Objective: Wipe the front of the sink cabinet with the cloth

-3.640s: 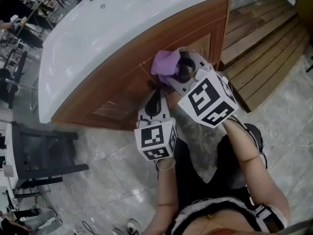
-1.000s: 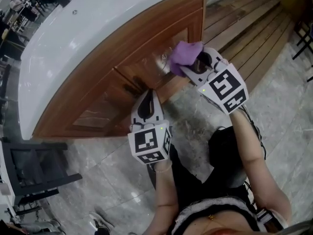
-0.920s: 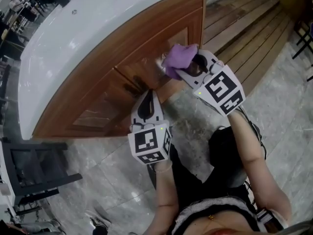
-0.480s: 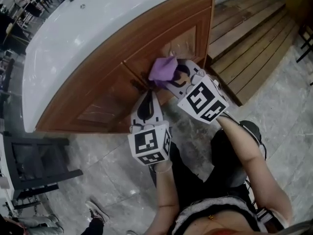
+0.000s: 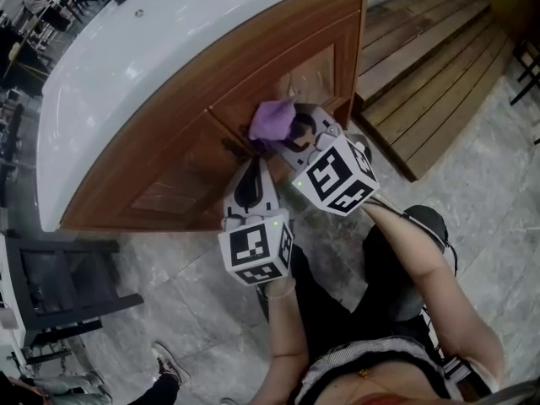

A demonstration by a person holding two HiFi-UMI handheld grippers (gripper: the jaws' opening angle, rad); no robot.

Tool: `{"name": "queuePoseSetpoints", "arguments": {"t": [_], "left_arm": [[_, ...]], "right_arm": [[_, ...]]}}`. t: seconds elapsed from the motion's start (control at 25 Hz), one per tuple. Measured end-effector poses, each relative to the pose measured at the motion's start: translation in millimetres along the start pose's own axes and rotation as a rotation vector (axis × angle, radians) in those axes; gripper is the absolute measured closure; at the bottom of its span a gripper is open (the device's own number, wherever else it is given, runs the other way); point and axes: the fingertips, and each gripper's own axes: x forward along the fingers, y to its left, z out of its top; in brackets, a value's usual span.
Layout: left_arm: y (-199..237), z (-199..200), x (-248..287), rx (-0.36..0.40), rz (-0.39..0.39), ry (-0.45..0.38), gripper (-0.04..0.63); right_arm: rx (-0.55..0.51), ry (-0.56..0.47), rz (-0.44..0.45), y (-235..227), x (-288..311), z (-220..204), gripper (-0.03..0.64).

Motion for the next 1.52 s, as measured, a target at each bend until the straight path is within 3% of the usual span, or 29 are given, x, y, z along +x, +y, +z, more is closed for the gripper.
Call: {"name": "queuePoseSetpoints", "arguments": {"t": [1.52], "left_arm": [[-38, 0, 32, 0.013, -0.065, 0.015, 0.595]], "right_arm": [[0.075, 0.087, -0.094, -69, -20, -44, 0.431]]}}
